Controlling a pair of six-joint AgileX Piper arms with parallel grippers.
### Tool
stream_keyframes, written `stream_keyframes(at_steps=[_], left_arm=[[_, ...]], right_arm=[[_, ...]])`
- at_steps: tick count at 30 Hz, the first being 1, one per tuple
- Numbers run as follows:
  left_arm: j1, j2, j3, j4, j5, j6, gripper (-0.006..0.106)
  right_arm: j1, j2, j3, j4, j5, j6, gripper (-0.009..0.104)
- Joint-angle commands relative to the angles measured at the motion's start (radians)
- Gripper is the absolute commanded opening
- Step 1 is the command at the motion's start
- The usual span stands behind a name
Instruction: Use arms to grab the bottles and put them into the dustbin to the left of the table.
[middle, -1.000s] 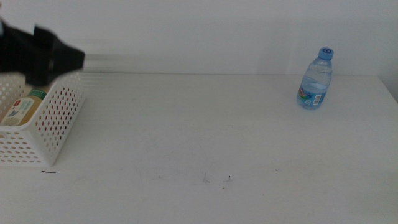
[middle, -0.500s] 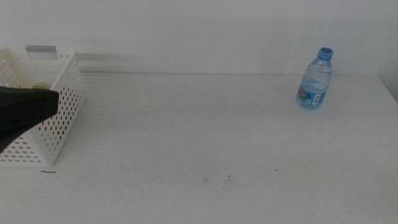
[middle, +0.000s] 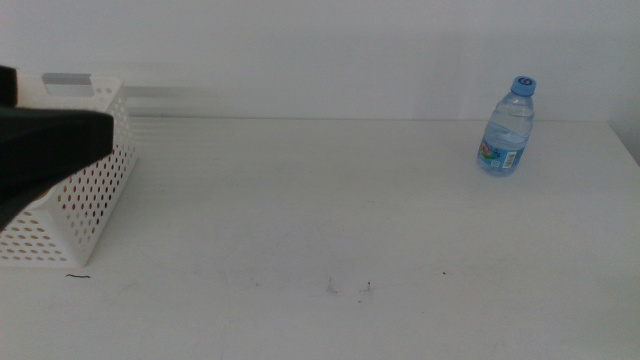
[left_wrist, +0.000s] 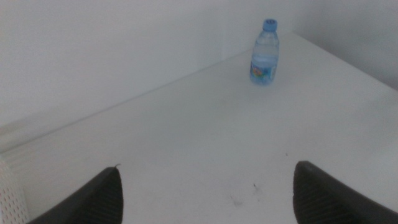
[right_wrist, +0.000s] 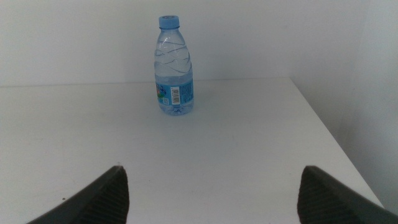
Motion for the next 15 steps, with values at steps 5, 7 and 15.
stream_keyframes(at_steps=[5,7,15], left_arm=[[-0.008,-0.002,-0.006,0.0,-0.048,-0.015,0.094],[-0.008,-0.002,-0.006,0.0,-0.048,-0.015,0.094],[-0.008,-0.002,-0.006,0.0,-0.05,-0.015,0.094]], right_arm=[[-0.008,-0.004,0.004,-0.006,-0.01,-0.009,0.077],[-0.008,-0.004,0.004,-0.006,-0.01,-0.009,0.077],[-0.008,-0.004,0.004,-0.038,-0.257,0.002,0.077]])
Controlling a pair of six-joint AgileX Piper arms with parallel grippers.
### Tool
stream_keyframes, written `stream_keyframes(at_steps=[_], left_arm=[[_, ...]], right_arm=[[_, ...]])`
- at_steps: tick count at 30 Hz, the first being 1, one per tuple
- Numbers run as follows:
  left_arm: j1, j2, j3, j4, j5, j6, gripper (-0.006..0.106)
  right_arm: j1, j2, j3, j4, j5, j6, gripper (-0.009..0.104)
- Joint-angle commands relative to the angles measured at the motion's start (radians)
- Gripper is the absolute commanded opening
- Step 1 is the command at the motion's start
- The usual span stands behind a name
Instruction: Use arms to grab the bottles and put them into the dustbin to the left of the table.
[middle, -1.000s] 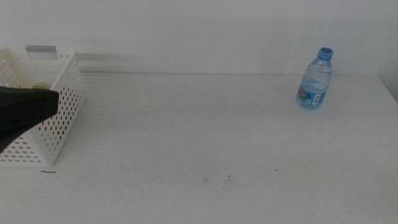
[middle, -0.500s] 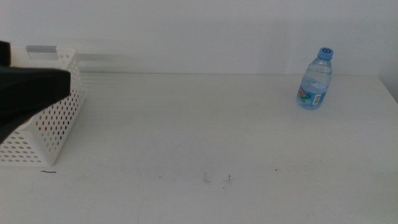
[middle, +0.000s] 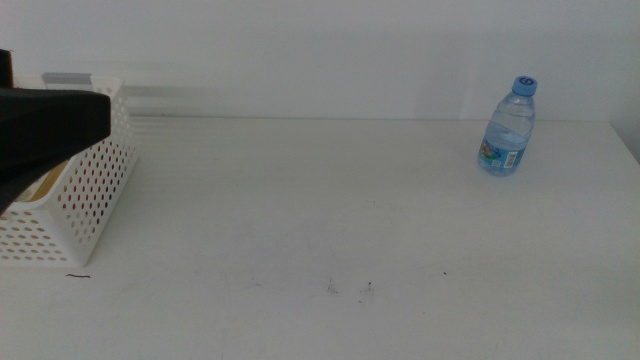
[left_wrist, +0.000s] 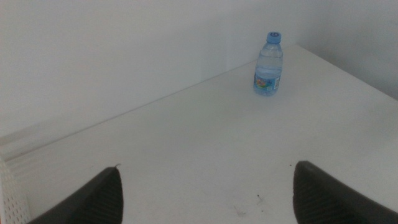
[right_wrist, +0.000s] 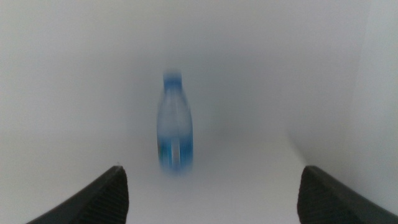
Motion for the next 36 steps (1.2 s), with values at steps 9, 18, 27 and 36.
stream_keyframes(at_steps=[9,18,27,36], left_arm=[[-0.008,-0.002,-0.006,-0.002,-0.014,-0.011,0.094],[-0.008,-0.002,-0.006,-0.002,-0.014,-0.008,0.094],[-0.008,-0.002,-0.006,-0.002,-0.014,-0.008,0.094],[-0.008,-0.002,-0.006,-0.002,-0.016,-0.009,0.094]], right_arm=[[-0.008,0.274,0.003,-0.014,-0.303,0.004,0.077],[-0.008,0.781,0.003,-0.028,-0.71,0.004,0.077],[-0.008,1.131,0.003,-0.026,-1.199,0.117,0.077],[-0.008,1.283,-0.06,-0.175,-1.242,0.188,0.077]])
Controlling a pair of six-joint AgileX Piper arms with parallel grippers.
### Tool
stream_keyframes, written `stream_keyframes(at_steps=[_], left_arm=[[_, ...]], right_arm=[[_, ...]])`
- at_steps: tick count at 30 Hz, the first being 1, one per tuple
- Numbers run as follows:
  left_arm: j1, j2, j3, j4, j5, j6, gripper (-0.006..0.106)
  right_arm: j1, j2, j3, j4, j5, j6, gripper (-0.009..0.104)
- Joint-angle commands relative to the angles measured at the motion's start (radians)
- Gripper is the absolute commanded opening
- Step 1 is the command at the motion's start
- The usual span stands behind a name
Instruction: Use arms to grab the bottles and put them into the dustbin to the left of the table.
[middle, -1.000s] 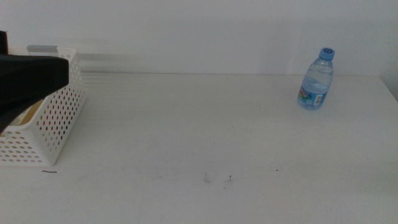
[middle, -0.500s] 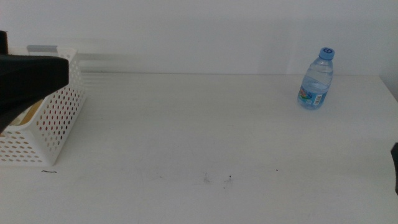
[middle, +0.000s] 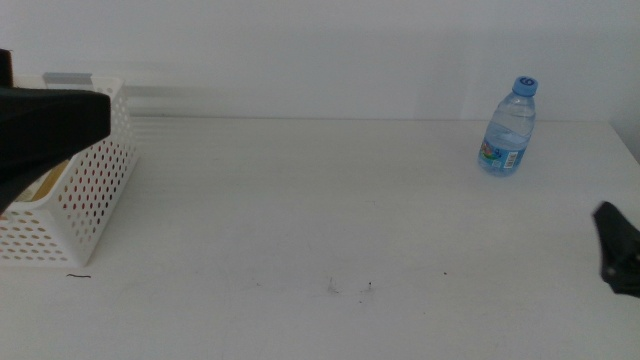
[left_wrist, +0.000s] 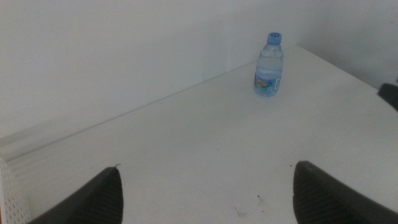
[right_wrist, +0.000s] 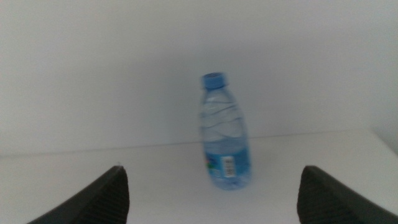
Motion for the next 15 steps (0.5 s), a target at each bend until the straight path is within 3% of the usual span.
stream_keyframes(at_steps=[1,5,10,15], left_arm=[[-0.008,-0.002,-0.006,-0.002,-0.015,-0.009,0.094],[-0.008,-0.002,-0.006,-0.002,-0.015,-0.009,0.094],[-0.008,-0.002,-0.006,-0.002,-0.015,-0.009,0.094],[-0.008,-0.002,-0.006,-0.002,-0.015,-0.009,0.094]], right_arm=[[-0.008,0.039,-0.055,-0.103,0.016,0.005,0.077],[-0.008,0.127,-0.163,-0.18,0.075,0.005,0.077],[-0.008,0.21,-0.265,-0.143,0.096,-0.008,0.077],[-0.008,0.325,-0.391,-0.14,0.224,-0.041,0.077]])
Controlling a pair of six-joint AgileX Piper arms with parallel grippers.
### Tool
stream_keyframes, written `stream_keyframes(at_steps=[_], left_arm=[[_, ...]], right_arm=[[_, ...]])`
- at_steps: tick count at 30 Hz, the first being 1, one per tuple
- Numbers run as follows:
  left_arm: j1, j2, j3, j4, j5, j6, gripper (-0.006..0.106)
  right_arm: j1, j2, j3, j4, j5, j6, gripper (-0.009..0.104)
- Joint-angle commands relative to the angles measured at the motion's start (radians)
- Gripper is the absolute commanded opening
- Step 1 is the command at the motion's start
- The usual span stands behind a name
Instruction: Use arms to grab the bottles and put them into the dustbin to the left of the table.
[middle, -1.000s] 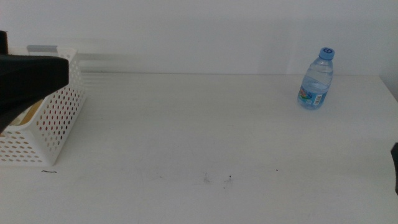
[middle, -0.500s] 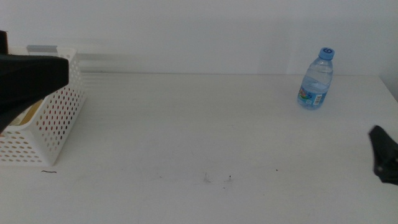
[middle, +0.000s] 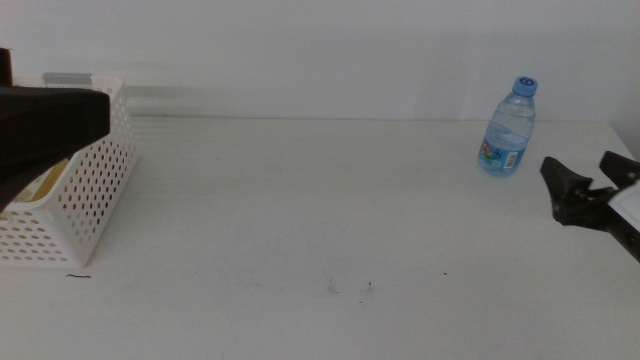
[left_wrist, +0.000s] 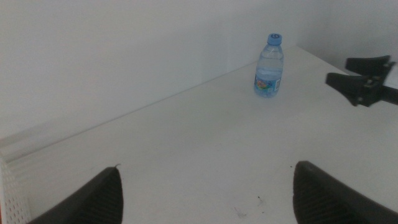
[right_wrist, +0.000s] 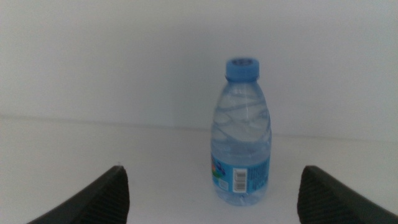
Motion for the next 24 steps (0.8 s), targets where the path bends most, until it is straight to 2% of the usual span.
stream_keyframes(at_steps=[1,19,24], left_arm=[[-0.008,-0.002,-0.006,-0.002,-0.012,-0.009,0.094],[-0.008,-0.002,-0.006,-0.002,-0.014,-0.009,0.094],[-0.008,-0.002,-0.006,-0.002,-0.016,-0.009,0.094]], right_arm=[[-0.008,0.068,-0.064,-0.003,0.052,-0.026,0.077],[-0.008,0.488,-0.461,-0.005,0.058,-0.055,0.083],[-0.008,0.575,-0.568,-0.053,0.062,-0.055,0.083]])
